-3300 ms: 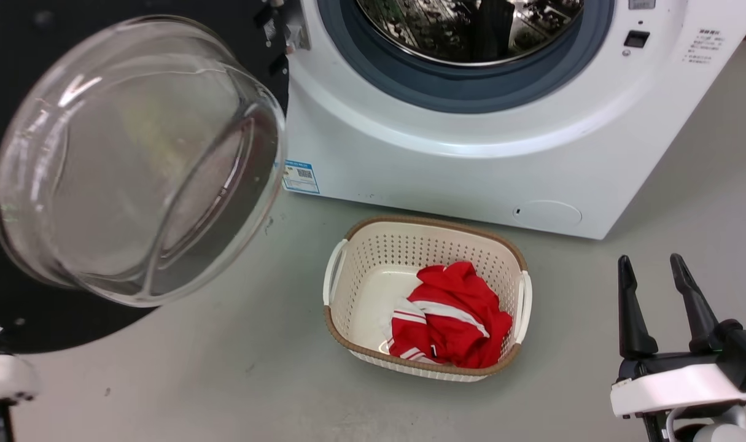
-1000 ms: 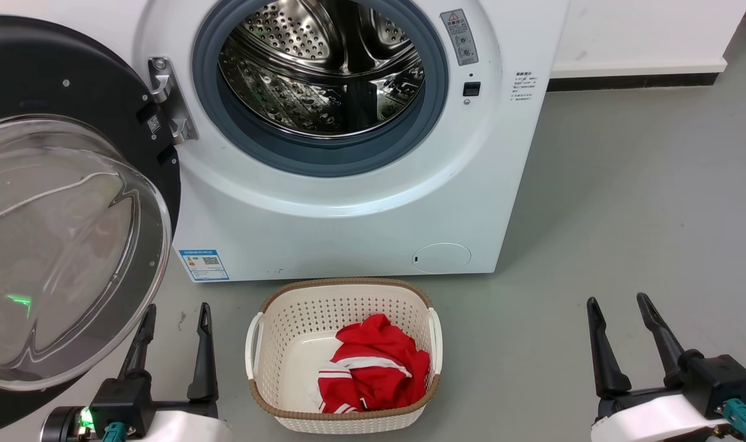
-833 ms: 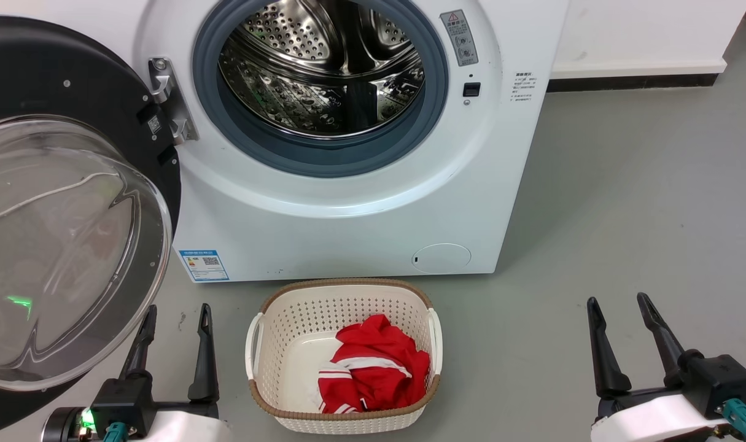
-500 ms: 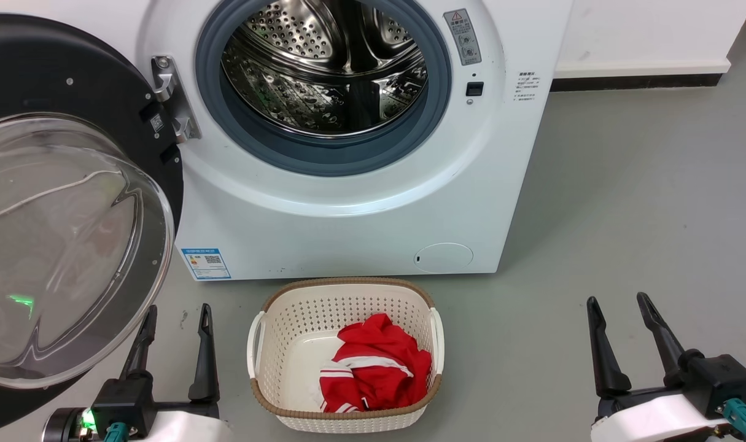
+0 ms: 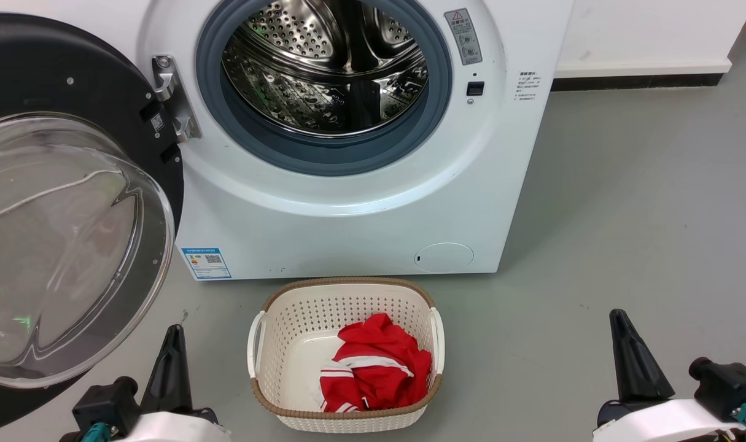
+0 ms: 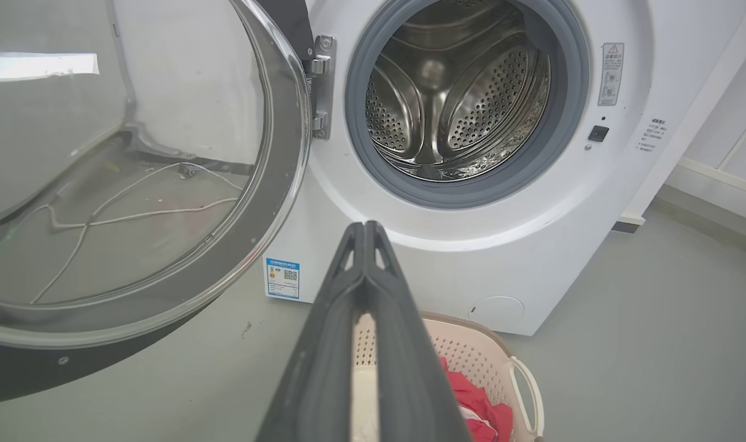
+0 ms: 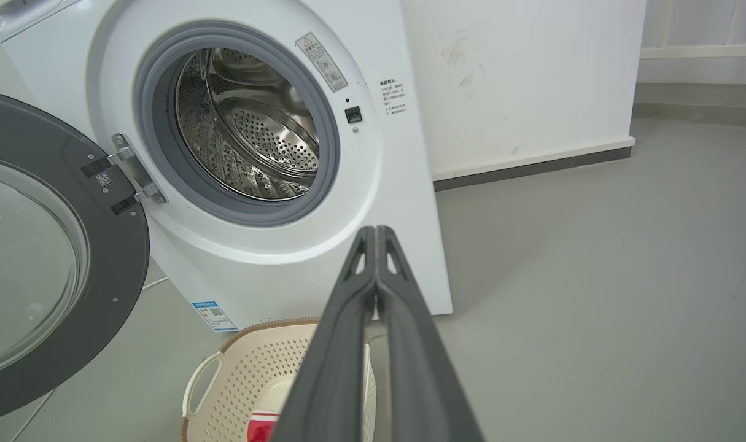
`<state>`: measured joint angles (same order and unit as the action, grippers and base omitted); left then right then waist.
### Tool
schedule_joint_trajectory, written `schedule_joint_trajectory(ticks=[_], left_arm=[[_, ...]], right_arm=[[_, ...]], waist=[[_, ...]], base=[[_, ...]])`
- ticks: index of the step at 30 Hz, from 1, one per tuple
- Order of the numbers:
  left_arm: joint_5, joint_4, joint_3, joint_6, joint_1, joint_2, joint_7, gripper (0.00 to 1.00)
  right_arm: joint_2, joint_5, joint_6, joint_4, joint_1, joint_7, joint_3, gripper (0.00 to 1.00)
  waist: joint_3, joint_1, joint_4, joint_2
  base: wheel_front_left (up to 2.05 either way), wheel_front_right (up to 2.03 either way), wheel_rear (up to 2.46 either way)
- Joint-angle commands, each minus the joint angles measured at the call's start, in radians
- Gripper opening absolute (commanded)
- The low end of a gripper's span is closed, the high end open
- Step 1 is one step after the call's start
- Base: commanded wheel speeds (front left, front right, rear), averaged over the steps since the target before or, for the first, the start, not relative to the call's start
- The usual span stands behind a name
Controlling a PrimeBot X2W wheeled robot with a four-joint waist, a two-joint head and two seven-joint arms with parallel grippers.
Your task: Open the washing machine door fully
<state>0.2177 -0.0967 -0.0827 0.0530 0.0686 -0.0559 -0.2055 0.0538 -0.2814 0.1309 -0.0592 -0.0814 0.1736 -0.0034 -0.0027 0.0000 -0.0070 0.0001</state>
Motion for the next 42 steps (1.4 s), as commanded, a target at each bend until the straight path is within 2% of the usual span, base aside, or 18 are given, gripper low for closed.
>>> schedule_joint_trajectory(ticks=[1, 17, 42], left_arm=[[0.033, 0.011, -0.004, 0.002, -0.032, -0.004, 0.004, 0.00], [0.347, -0.016, -0.003, 0.020, -0.060, -0.002, 0.069, 0.00], [0.710, -0.061, -0.013, 0.041, -0.105, 0.000, 0.156, 0.00]], right_arm=[[0.009, -0.035, 0.000, 0.010, 0.029, -0.007, 0.000, 0.00], [0.023, -0.351, 0.000, -0.035, 0.069, -0.053, -0.003, 0.00], [0.032, -0.710, 0.000, -0.085, 0.114, -0.116, -0.018, 0.00]], waist=[[0.000, 0.0000, 0.000, -0.0001], [0.001, 0.0000, 0.001, -0.0001], [0.002, 0.0000, 0.003, -0.0001]], base=[[0.00, 0.00, 0.00], [0.00, 0.00, 0.00], [0.00, 0.00, 0.00]])
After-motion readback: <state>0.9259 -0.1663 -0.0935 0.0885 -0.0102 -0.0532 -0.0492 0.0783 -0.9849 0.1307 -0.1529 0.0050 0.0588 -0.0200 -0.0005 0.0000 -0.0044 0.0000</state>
